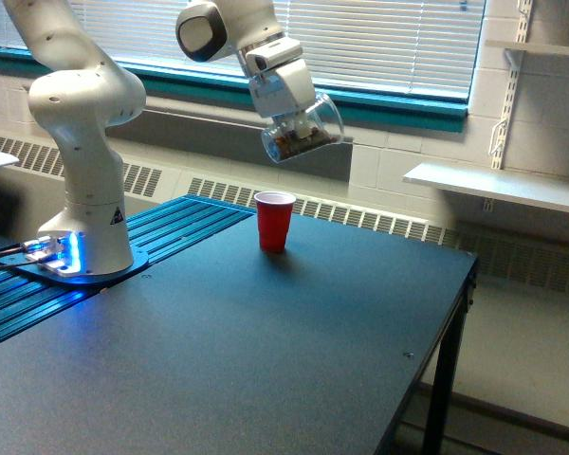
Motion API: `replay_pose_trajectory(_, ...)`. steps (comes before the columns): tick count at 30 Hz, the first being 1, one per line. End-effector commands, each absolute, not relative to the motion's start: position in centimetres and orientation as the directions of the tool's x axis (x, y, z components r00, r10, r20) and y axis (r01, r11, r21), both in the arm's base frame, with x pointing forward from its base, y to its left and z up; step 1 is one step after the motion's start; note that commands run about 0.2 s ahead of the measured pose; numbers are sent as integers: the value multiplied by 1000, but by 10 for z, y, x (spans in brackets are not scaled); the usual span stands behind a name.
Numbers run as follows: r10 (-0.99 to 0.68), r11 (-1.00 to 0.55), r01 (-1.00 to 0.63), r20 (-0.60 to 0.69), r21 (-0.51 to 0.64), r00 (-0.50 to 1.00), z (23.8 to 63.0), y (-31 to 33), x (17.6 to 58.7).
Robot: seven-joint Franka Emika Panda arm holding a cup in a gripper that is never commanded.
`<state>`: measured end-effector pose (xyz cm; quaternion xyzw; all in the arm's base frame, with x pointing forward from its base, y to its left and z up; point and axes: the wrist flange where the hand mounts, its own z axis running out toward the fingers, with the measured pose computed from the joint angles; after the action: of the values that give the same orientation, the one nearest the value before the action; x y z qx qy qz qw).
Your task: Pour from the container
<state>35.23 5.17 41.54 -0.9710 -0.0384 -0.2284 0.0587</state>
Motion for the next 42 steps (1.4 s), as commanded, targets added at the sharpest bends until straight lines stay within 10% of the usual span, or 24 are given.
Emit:
replay_pose_trajectory(1,68,-989,119,439,-89,896,414,63,338)
replay_pose_trajectory(42,285,-947,319,391,-24,875,405,95,283)
